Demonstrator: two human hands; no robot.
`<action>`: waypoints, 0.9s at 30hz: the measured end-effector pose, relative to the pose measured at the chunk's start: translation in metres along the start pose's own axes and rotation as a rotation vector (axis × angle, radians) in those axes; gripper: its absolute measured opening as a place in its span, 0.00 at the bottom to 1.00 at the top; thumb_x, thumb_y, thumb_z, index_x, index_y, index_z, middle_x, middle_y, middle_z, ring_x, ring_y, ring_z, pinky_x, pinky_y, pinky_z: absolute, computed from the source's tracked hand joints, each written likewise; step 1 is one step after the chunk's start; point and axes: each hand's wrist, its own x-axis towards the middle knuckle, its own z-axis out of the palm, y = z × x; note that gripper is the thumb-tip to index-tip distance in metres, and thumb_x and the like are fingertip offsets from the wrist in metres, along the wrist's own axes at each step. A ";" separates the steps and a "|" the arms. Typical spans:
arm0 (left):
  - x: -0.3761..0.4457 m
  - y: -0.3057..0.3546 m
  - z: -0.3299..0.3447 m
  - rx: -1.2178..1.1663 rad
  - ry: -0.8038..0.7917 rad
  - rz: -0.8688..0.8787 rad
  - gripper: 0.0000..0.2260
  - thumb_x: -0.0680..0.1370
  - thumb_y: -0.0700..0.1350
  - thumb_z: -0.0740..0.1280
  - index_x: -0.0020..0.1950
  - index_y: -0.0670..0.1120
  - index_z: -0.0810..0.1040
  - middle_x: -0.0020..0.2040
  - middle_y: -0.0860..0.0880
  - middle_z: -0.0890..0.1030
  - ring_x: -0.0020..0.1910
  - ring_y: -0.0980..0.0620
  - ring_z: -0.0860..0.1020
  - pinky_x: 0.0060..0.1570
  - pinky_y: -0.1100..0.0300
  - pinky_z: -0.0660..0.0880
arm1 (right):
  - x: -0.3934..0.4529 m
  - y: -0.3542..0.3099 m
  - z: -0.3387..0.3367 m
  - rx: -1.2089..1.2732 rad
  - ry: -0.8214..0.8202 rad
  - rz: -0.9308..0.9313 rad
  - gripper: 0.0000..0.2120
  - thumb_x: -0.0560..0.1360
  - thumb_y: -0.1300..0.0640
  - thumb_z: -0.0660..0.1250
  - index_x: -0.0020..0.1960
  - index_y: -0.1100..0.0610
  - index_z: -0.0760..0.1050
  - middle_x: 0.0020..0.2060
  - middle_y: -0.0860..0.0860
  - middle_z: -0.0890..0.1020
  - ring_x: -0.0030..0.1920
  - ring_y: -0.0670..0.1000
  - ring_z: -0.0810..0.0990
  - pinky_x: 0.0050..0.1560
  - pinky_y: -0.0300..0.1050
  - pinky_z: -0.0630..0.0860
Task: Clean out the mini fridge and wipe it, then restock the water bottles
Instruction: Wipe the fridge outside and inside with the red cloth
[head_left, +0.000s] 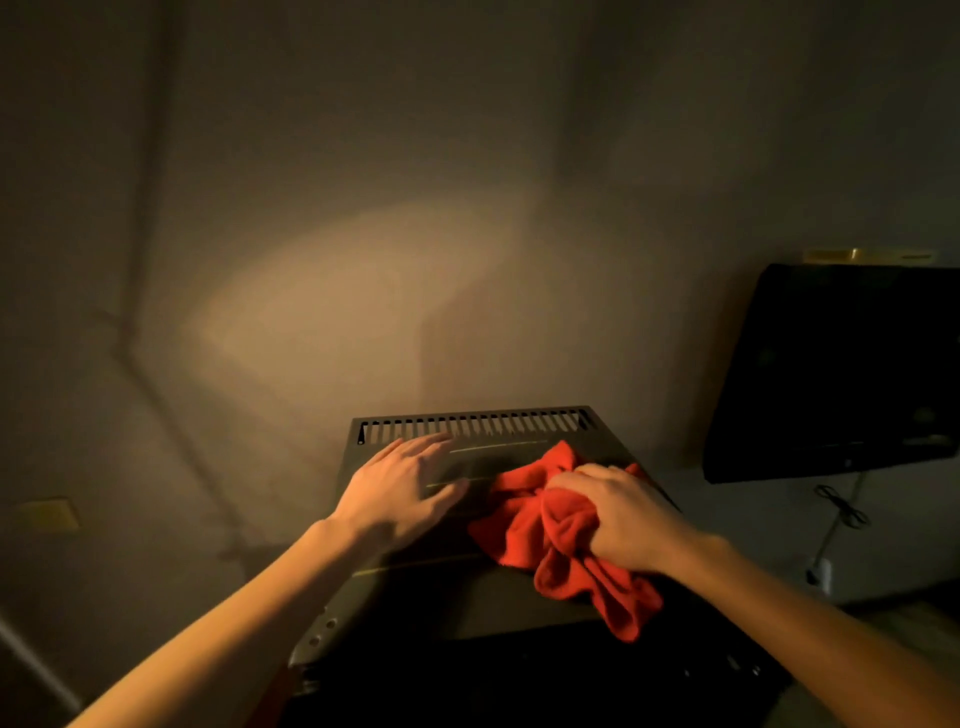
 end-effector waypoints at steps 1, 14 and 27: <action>0.002 -0.002 0.001 0.008 0.003 -0.007 0.32 0.77 0.68 0.53 0.77 0.55 0.63 0.77 0.55 0.64 0.75 0.56 0.63 0.74 0.61 0.55 | 0.017 0.010 0.003 0.007 0.019 0.029 0.27 0.65 0.52 0.66 0.64 0.41 0.70 0.58 0.46 0.78 0.57 0.54 0.78 0.57 0.47 0.76; 0.007 -0.034 -0.004 0.089 -0.019 -0.212 0.38 0.72 0.71 0.47 0.77 0.53 0.64 0.76 0.55 0.66 0.75 0.54 0.64 0.73 0.59 0.57 | 0.146 0.016 0.020 -0.067 0.070 0.024 0.21 0.67 0.52 0.69 0.61 0.46 0.78 0.56 0.54 0.81 0.57 0.59 0.79 0.50 0.48 0.76; -0.087 -0.058 -0.023 -0.033 -0.003 -0.092 0.35 0.73 0.67 0.51 0.74 0.50 0.69 0.74 0.53 0.70 0.72 0.53 0.68 0.70 0.60 0.61 | 0.009 -0.130 0.036 0.033 0.108 -0.227 0.25 0.66 0.56 0.65 0.63 0.43 0.75 0.56 0.44 0.78 0.55 0.51 0.77 0.60 0.44 0.73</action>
